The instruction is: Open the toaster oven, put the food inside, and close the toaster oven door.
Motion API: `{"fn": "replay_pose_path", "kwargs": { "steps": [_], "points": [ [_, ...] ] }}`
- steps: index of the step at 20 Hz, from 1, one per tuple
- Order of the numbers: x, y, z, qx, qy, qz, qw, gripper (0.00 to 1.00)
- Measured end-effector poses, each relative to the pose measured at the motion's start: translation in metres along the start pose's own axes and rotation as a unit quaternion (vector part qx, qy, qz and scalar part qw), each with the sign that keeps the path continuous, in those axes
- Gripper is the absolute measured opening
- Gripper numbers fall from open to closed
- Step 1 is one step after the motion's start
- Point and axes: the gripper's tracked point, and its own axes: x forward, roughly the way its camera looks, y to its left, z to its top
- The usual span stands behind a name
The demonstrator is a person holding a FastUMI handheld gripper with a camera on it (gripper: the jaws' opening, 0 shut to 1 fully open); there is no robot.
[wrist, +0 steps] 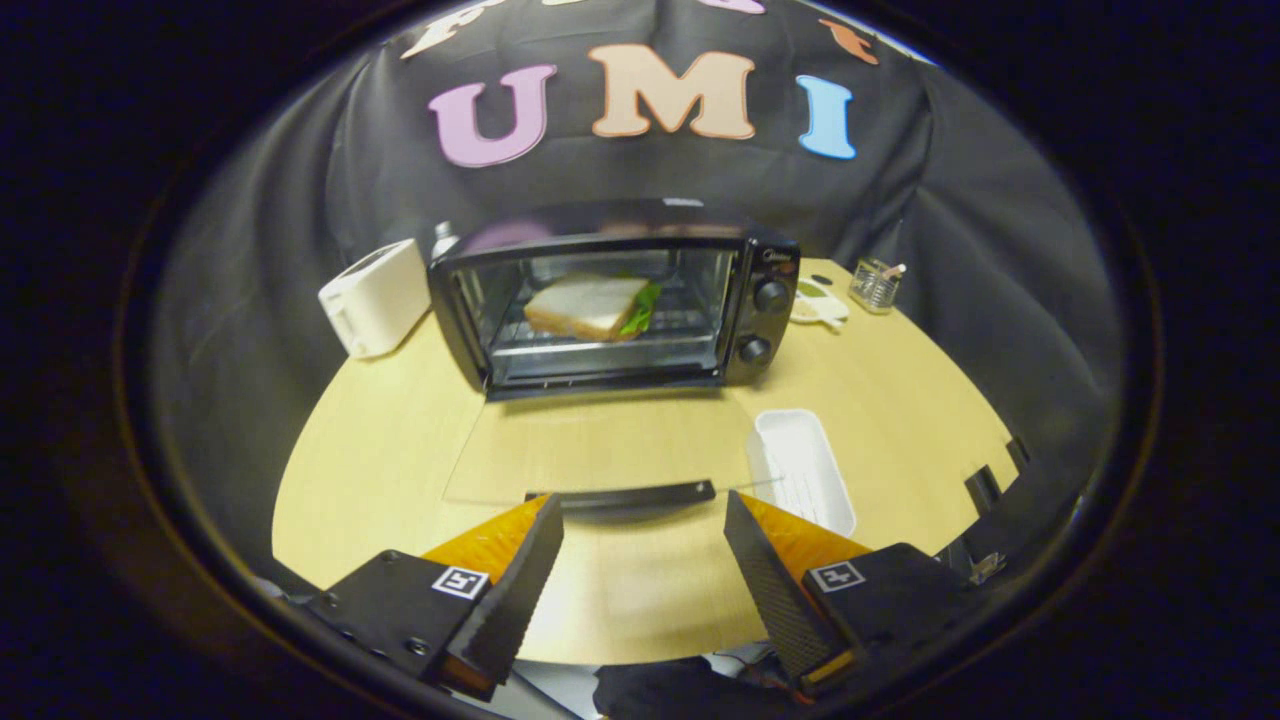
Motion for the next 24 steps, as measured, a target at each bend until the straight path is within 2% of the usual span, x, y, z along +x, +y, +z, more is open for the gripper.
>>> {"fn": "replay_pose_path", "kwargs": {
  "steps": [5,13,21,24],
  "points": [
    [0.02,0.022,-0.033,-0.005,0.031,0.036,0.999,1.0],
    [0.072,0.035,-0.055,-0.015,0.072,0.018,0.997,1.0],
    [0.065,0.039,-0.024,0.03,0.061,0.013,0.998,1.0],
    [0.059,0.038,-0.002,0.019,0.042,0.009,0.999,1.0]
  ]
}}
